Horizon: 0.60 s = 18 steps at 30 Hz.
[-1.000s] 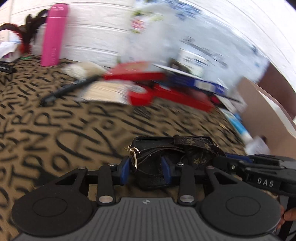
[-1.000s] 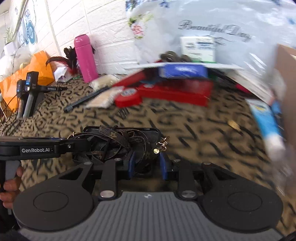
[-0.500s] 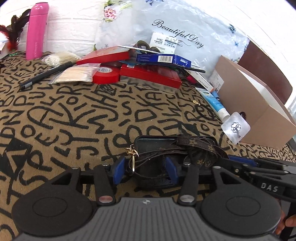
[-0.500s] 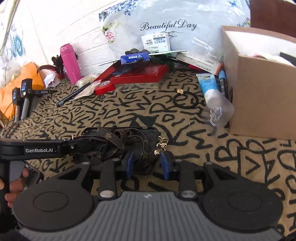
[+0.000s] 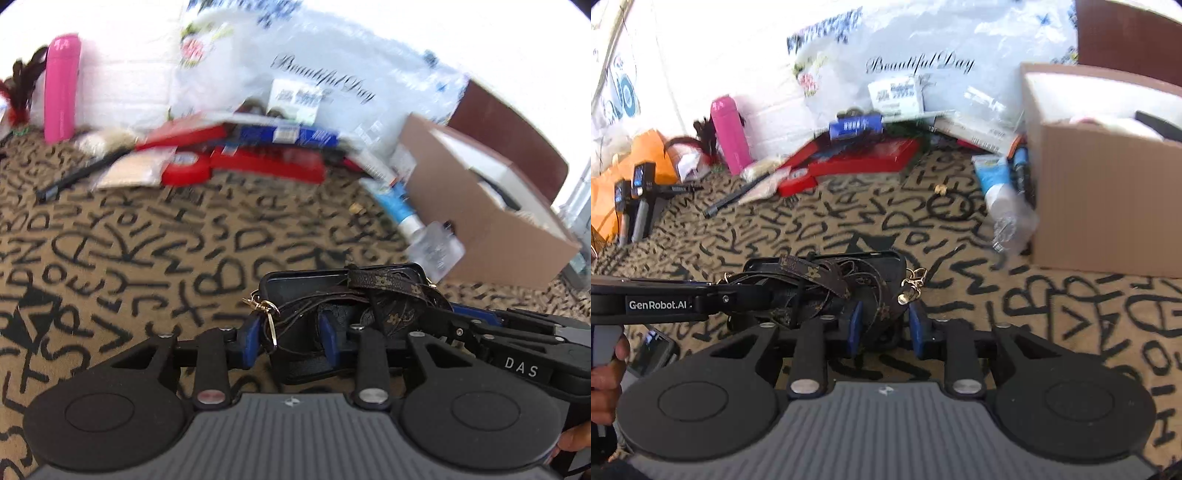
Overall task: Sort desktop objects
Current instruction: 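Carry strap bag into cardboard box and open both grippers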
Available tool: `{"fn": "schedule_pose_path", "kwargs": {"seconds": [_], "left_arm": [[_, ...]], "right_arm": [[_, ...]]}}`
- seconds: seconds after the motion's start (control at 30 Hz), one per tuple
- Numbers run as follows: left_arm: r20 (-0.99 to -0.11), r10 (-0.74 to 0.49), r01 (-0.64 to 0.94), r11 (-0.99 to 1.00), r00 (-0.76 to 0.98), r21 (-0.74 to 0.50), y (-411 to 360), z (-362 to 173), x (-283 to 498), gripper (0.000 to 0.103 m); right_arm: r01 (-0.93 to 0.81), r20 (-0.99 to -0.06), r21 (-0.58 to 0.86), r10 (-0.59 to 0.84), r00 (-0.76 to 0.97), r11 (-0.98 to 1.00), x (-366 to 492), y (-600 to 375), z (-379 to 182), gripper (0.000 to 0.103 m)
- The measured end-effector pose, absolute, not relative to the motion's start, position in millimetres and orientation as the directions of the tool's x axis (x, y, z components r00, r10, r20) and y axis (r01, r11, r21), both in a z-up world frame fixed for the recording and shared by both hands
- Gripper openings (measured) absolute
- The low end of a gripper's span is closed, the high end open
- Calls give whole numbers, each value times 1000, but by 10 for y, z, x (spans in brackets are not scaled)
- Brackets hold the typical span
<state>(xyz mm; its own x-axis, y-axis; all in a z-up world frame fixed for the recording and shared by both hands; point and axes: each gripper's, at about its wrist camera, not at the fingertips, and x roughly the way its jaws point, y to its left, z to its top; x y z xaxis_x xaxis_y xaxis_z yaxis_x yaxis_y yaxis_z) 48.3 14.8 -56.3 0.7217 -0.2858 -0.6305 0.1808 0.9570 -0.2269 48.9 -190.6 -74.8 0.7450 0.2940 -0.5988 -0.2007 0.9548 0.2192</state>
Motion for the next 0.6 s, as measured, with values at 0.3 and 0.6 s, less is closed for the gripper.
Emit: {"fn": "schedule_pose_path", "kwargs": {"seconds": [0.3,0.6], "left_arm": [[-432,-381,320,924,818,-209,-300,228,496,35],[-384,-499,447,867,777,-221,-1119,574,1092,35]], "right_arm": [[-179,-389,179,236,891,967,214,-2320,17,26],[-48,-281,244,118,953,969,340,-3219,497,26]]}}
